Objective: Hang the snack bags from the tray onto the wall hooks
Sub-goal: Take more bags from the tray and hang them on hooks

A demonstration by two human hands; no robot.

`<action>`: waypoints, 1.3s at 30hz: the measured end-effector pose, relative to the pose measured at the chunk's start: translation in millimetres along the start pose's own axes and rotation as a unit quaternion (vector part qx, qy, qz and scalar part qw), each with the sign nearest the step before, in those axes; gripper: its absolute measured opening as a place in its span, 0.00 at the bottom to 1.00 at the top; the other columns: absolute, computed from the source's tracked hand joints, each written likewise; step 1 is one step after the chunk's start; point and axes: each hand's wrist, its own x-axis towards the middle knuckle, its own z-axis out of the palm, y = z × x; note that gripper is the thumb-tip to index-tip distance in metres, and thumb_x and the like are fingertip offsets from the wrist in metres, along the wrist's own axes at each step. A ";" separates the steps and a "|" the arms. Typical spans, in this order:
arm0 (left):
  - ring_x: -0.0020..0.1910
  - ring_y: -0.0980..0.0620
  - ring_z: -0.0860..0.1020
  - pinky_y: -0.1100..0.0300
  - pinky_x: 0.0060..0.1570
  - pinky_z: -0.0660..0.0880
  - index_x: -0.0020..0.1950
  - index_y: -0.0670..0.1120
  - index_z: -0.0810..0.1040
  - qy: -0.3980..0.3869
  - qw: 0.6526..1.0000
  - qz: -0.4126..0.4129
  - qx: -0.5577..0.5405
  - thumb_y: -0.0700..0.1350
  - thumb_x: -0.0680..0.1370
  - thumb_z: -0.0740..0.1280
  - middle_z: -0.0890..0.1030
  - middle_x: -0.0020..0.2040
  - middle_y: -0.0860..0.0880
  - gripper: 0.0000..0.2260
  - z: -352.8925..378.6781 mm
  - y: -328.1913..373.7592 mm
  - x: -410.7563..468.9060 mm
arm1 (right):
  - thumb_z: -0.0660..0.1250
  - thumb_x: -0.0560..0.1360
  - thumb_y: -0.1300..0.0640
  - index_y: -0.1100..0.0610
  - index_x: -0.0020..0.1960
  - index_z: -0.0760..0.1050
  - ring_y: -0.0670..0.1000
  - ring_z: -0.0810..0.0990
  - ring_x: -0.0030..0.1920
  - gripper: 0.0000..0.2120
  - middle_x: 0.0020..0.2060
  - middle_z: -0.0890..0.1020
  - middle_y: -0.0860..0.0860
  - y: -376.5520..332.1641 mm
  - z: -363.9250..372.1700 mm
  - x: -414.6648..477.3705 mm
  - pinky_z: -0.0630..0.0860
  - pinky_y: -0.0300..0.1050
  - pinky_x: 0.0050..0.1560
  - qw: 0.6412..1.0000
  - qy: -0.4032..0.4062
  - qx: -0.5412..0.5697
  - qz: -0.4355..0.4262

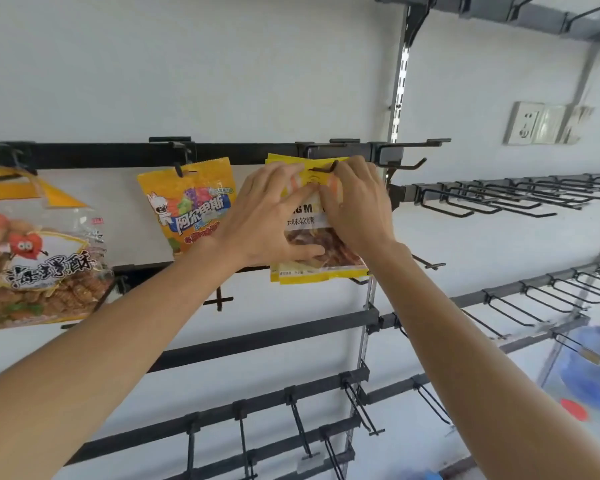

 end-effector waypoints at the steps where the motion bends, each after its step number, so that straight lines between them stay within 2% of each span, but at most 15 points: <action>1: 0.75 0.42 0.59 0.45 0.73 0.56 0.75 0.49 0.68 -0.006 1.000 -0.014 0.002 0.76 0.68 0.58 0.62 0.76 0.44 0.44 1.2 0.5 1.1 | 0.63 0.78 0.52 0.60 0.58 0.78 0.58 0.76 0.56 0.14 0.55 0.77 0.54 2.2 3.7 -3.6 0.75 0.53 0.49 0.999 -0.026 0.019 0.002; 4: 0.74 0.43 0.60 0.44 0.72 0.58 0.75 0.49 0.69 -0.025 0.999 -0.042 0.000 0.77 0.67 0.56 0.64 0.76 0.45 0.45 2.6 0.1 6.9 | 0.56 0.80 0.48 0.58 0.65 0.77 0.56 0.76 0.60 0.21 0.59 0.77 0.52 7.2 9.3 -7.6 0.77 0.53 0.52 0.997 -0.058 0.052 0.015; 8: 0.78 0.43 0.55 0.43 0.75 0.54 0.78 0.52 0.63 -0.065 0.995 -0.073 -0.017 0.77 0.68 0.55 0.57 0.79 0.46 0.45 -1.1 5.7 7.1 | 0.58 0.82 0.51 0.57 0.71 0.72 0.55 0.72 0.66 0.21 0.67 0.74 0.51 7.6 3.2 -5.3 0.69 0.53 0.67 0.991 -0.111 0.072 0.033; 10: 0.79 0.45 0.49 0.43 0.76 0.49 0.79 0.53 0.59 -0.088 0.991 -0.091 -0.036 0.73 0.71 0.58 0.52 0.81 0.47 0.41 -5.3 12.5 2.1 | 0.58 0.82 0.51 0.57 0.75 0.69 0.54 0.67 0.73 0.22 0.73 0.69 0.51 5.9 -3.4 -11.9 0.63 0.53 0.73 0.987 -0.141 0.075 0.027; 12: 0.79 0.45 0.49 0.44 0.76 0.49 0.79 0.53 0.59 -0.092 0.990 -0.101 -0.038 0.65 0.76 0.63 0.51 0.81 0.47 0.35 -11.4 19.4 -7.8 | 0.59 0.82 0.50 0.56 0.75 0.67 0.54 0.61 0.77 0.23 0.76 0.66 0.52 1.9 -10.8 -22.2 0.57 0.56 0.77 0.984 -0.168 0.057 0.009; 14: 0.79 0.45 0.53 0.45 0.75 0.51 0.79 0.53 0.59 -0.102 0.989 -0.109 -0.027 0.60 0.79 0.63 0.54 0.81 0.48 0.31 -19.7 24.8 -25.1 | 0.61 0.80 0.50 0.55 0.71 0.72 0.55 0.62 0.75 0.21 0.74 0.69 0.53 -7.5 -19.5 -35.4 0.56 0.56 0.76 0.984 -0.173 0.040 -0.021; 17: 0.76 0.46 0.59 0.46 0.74 0.55 0.79 0.56 0.60 -0.134 0.983 -0.127 -0.019 0.57 0.81 0.60 0.60 0.79 0.50 0.26 -35.5 24.2 -56.4 | 0.64 0.77 0.53 0.56 0.63 0.79 0.56 0.71 0.67 0.16 0.63 0.79 0.52 -29.5 -29.0 -51.8 0.63 0.54 0.72 0.982 -0.164 0.067 -0.064; 22: 0.73 0.46 0.65 0.47 0.70 0.62 0.77 0.54 0.64 -0.171 0.964 -0.204 0.001 0.54 0.82 0.59 0.68 0.75 0.50 0.23 -78.4 7.0 -107.0 | 0.62 0.81 0.49 0.53 0.71 0.72 0.53 0.71 0.69 0.20 0.68 0.76 0.50 -81.1 -33.4 -59.4 0.69 0.52 0.67 0.953 -0.244 0.156 -0.086; 24: 0.72 0.46 0.66 0.47 0.69 0.63 0.77 0.53 0.64 -0.174 0.953 -0.247 0.006 0.53 0.82 0.60 0.69 0.74 0.49 0.22 -98.5 0.2 -128.6 | 0.62 0.81 0.48 0.52 0.71 0.72 0.53 0.72 0.68 0.20 0.68 0.76 0.49 -108.2 -29.1 -61.4 0.73 0.52 0.64 0.935 -0.272 0.198 -0.114; 28: 0.68 0.46 0.70 0.48 0.63 0.69 0.75 0.53 0.68 -0.172 0.940 -0.294 0.017 0.50 0.81 0.61 0.73 0.70 0.50 0.21 -136.0 -12.8 -180.0 | 0.63 0.81 0.47 0.52 0.71 0.73 0.54 0.74 0.65 0.21 0.67 0.77 0.51 -171.3 -10.3 -67.1 0.73 0.52 0.64 0.895 -0.334 0.245 -0.166; 31: 0.68 0.46 0.71 0.47 0.64 0.69 0.74 0.53 0.69 -0.205 0.916 -0.343 0.047 0.53 0.81 0.61 0.73 0.70 0.50 0.21 -163.8 -27.6 -233.1 | 0.63 0.80 0.46 0.51 0.69 0.74 0.55 0.75 0.64 0.20 0.65 0.78 0.51 -226.2 4.4 -78.9 0.74 0.54 0.63 0.863 -0.366 0.292 -0.191; 33: 0.69 0.45 0.69 0.47 0.67 0.66 0.76 0.54 0.66 -0.239 0.888 -0.386 0.074 0.54 0.81 0.60 0.71 0.72 0.49 0.22 -184.6 -39.5 -273.4 | 0.63 0.80 0.46 0.52 0.71 0.72 0.56 0.72 0.68 0.22 0.68 0.76 0.51 -264.5 15.2 -89.4 0.70 0.53 0.68 0.845 -0.391 0.297 -0.213; 36: 0.72 0.44 0.66 0.47 0.70 0.63 0.76 0.54 0.65 -0.282 0.841 -0.450 0.100 0.53 0.82 0.59 0.68 0.75 0.50 0.22 -214.4 -50.8 -334.6 | 0.62 0.80 0.44 0.51 0.76 0.67 0.55 0.64 0.75 0.26 0.74 0.69 0.52 -319.6 33.3 -109.0 0.63 0.52 0.73 0.818 -0.436 0.296 -0.230; 39: 0.72 0.44 0.66 0.47 0.71 0.62 0.77 0.53 0.64 -0.312 0.803 -0.495 0.109 0.53 0.82 0.60 0.67 0.76 0.49 0.23 -239.0 -57.6 -392.4 | 0.61 0.80 0.41 0.49 0.79 0.61 0.56 0.59 0.77 0.30 0.78 0.62 0.52 -372.0 51.0 -133.0 0.59 0.56 0.76 0.788 -0.492 0.288 -0.235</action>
